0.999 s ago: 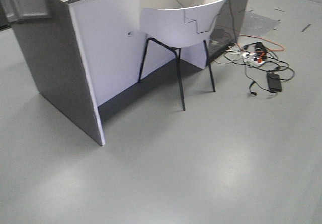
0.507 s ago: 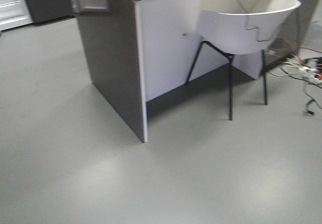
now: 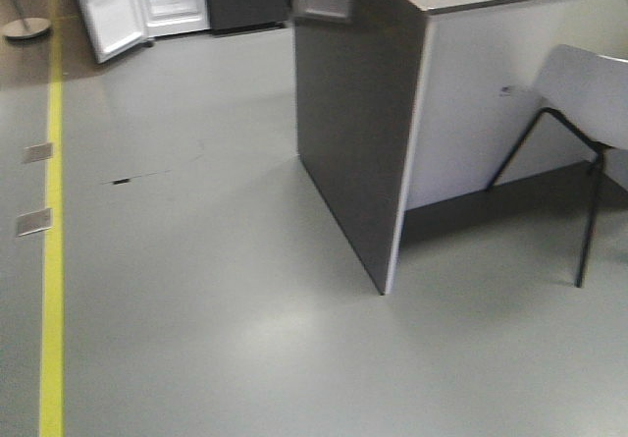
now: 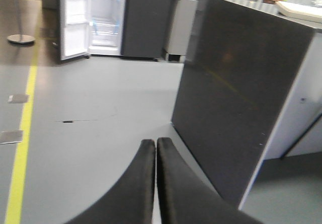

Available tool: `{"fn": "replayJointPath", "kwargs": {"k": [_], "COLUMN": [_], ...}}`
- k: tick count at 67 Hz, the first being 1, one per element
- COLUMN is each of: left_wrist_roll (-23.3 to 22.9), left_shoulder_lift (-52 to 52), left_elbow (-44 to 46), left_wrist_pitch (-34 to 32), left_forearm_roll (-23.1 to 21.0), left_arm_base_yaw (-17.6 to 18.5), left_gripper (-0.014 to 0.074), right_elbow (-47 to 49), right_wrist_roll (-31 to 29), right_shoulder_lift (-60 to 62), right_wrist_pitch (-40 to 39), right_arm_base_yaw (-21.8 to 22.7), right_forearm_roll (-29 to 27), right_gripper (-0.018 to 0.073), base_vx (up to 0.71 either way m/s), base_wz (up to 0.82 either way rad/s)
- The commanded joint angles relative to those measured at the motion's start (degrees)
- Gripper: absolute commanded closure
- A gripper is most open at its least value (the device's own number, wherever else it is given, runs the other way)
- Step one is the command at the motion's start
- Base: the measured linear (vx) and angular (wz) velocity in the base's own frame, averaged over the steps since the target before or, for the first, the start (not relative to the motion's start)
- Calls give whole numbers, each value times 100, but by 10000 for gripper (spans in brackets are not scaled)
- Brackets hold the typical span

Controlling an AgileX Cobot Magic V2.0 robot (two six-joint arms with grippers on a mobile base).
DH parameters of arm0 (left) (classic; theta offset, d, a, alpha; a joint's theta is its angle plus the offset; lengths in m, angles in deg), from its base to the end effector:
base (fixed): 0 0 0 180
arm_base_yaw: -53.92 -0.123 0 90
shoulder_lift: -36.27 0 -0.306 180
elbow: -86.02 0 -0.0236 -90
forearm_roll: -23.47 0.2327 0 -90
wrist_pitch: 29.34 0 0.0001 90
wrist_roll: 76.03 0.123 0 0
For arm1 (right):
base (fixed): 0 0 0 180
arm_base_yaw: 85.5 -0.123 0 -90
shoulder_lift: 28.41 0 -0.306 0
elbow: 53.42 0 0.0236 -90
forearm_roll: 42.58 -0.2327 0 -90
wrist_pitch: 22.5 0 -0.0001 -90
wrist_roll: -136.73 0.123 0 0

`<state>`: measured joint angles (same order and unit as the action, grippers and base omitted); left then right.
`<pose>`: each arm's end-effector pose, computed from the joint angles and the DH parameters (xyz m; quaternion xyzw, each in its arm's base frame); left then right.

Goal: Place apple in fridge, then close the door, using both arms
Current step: 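Turn the base away from the counter holding the apple in the right gripper, then drive toward the open white refrigerator carrying the apple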

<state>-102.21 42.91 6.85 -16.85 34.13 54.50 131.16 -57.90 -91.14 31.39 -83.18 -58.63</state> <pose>0.0481 0.0045 0.1815 -0.1128 0.7467 -0.0782 0.6508 0.1579 0.0211 0.4949 -0.0829 0.8169 0.0564 0.5679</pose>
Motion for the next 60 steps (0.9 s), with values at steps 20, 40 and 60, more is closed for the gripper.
{"fn": "replayJointPath", "kwargs": {"k": [20,40,60], "left_wrist_roll": [-20,-20,-20], "left_shoulder_lift": [-91,-91,-91], "left_elbow": [107,107,107], "left_wrist_pitch": [-418,-418,-418], "left_forearm_roll": [-16,-16,-16], "left_arm_base_yaw": [-8,-8,-8], "left_gripper": [603,603,603], "right_elbow": [166,166,166], "right_wrist_roll": [-30,-30,-30], "right_shoulder_lift": [49,49,49], "right_wrist_pitch": [-479,-479,-479], "right_arm_base_yaw": [1,1,1], "right_forearm_roll": [-78,-78,-78], "right_gripper": [356,356,356], "base_vx": [11,11,11], "base_wz": [42,39,35]}}
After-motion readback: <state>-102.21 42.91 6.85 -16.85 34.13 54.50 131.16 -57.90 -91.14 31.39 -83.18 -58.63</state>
